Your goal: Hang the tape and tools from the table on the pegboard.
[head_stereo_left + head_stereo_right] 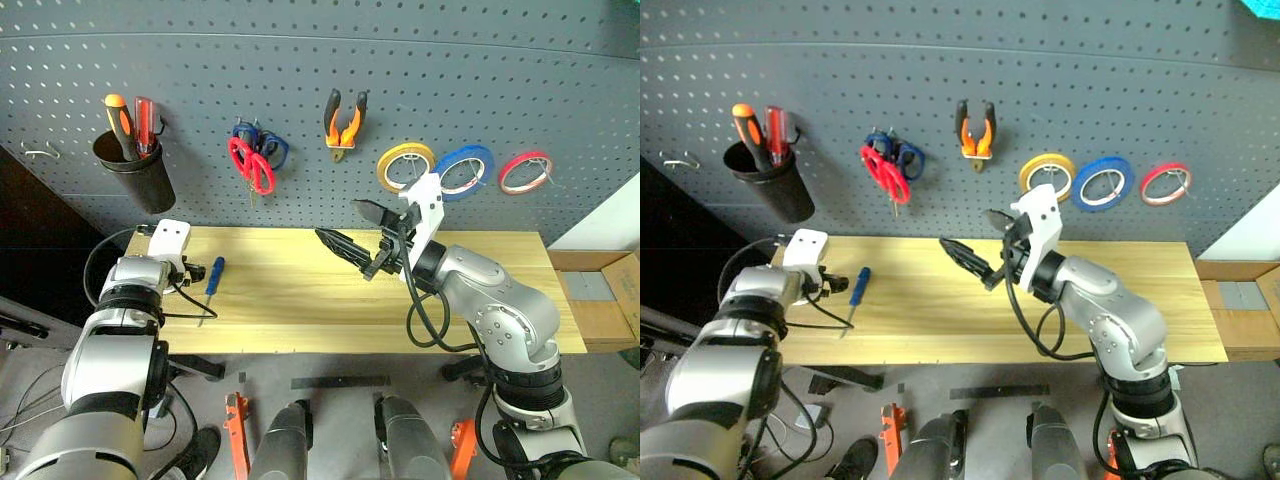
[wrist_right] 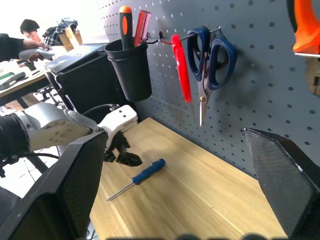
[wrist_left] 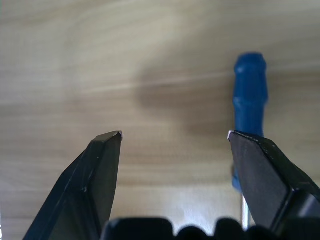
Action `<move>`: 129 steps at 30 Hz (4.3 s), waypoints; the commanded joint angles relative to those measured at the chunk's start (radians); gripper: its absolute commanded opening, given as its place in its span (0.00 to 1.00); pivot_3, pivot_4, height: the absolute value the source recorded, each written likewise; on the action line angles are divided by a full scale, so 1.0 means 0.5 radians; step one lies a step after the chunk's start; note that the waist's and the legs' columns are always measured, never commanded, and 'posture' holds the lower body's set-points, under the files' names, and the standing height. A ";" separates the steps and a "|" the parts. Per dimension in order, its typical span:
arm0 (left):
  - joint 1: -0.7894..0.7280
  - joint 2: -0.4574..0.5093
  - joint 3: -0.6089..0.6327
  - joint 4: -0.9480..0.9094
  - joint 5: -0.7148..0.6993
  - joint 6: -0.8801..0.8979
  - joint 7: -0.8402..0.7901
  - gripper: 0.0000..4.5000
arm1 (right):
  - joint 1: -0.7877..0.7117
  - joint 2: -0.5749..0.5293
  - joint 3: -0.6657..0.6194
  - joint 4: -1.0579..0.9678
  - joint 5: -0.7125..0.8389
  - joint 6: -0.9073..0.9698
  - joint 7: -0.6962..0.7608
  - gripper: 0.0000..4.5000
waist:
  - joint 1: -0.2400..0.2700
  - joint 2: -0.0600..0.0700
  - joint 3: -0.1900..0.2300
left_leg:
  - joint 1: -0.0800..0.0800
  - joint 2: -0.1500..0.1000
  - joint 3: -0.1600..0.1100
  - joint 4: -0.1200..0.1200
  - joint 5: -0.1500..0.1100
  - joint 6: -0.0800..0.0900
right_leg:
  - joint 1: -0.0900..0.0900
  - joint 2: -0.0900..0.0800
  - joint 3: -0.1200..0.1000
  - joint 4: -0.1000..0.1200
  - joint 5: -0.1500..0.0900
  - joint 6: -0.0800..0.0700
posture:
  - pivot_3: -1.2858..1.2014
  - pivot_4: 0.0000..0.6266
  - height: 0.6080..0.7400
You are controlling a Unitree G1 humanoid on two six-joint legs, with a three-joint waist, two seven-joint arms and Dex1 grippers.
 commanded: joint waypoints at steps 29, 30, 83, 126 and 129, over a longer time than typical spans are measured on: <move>0.102 -0.103 0.060 -0.176 -0.007 0.219 -0.187 0.81 | -0.060 -0.011 -0.085 -0.114 0.130 0.041 -0.083 1.00 | -0.014 -0.001 0.045 | 0.000 0.000 0.000 0.000 0.000 0.000 | 0.000 0.000 -0.002 0.001 0.000 0.000 | 0.49 0.52 1.00; 0.101 -0.102 0.061 -0.175 -0.006 0.217 -0.182 0.81 | -0.059 -0.012 -0.086 -0.115 0.133 0.042 -0.087 1.00 | -0.014 -0.001 0.045 | 0.000 0.000 0.000 0.000 0.000 0.000 | 0.000 0.000 -0.002 0.001 0.000 0.000 | 0.49 0.52 1.00; 0.351 -0.138 0.815 -1.803 -0.531 -0.959 -0.025 0.08 | -0.707 0.191 0.103 0.661 -0.271 -0.717 0.482 1.00 | 0.030 -0.012 -0.281 | 0.042 0.011 0.019 -0.016 0.015 -0.026 | 0.040 0.027 0.000 -0.033 0.025 -0.013 | 0.50 0.00 1.00; 0.317 -0.134 0.817 -0.786 -0.414 -1.522 0.446 0.32 | -0.660 0.128 0.260 0.719 -0.563 -0.644 0.483 1.00 | -0.121 -0.017 -0.358 | 0.049 0.032 0.021 -0.012 0.015 -0.027 | 0.039 0.043 0.007 -0.024 0.033 -0.023 | 0.48 0.00 1.00; 0.347 -0.137 0.795 -0.845 -0.416 -1.535 0.426 0.55 | -0.670 0.130 0.256 0.734 -0.566 -0.657 0.498 1.00 | -0.125 -0.016 -0.359 | 0.050 0.032 0.018 -0.012 0.015 -0.027 | 0.039 0.043 0.007 -0.023 0.033 -0.023 | 0.49 0.00 1.00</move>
